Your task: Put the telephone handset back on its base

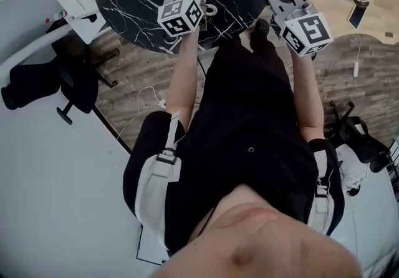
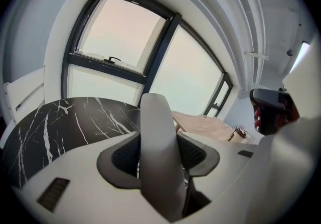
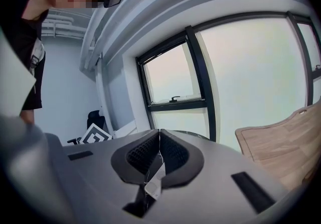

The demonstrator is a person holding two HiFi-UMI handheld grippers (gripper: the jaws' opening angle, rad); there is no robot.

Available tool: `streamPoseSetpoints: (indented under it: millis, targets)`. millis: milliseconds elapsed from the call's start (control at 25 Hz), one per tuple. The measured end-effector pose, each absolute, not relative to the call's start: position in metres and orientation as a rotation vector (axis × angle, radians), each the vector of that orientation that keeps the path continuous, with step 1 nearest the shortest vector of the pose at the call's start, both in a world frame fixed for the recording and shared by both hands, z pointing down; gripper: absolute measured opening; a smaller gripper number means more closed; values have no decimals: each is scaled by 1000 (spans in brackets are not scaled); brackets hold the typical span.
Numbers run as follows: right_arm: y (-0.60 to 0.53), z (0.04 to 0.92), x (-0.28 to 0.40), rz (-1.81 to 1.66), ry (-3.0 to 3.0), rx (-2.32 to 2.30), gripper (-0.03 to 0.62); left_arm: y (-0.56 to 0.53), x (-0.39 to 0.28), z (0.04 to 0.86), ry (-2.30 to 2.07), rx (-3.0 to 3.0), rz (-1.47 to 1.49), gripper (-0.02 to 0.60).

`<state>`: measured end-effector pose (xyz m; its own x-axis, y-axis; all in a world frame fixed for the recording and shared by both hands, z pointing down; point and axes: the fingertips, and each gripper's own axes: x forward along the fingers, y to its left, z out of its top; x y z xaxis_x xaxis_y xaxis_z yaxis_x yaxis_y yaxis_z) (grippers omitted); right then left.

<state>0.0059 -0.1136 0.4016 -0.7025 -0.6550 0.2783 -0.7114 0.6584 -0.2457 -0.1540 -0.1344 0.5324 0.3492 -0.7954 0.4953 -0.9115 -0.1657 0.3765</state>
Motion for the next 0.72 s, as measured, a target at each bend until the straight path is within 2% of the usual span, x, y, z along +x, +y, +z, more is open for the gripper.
streamPoseSetpoints:
  millis: [720]
  targets:
    - [-109, 445, 17, 638, -2598, 1123, 32, -172, -138, 640, -1496, 1864, 431, 224]
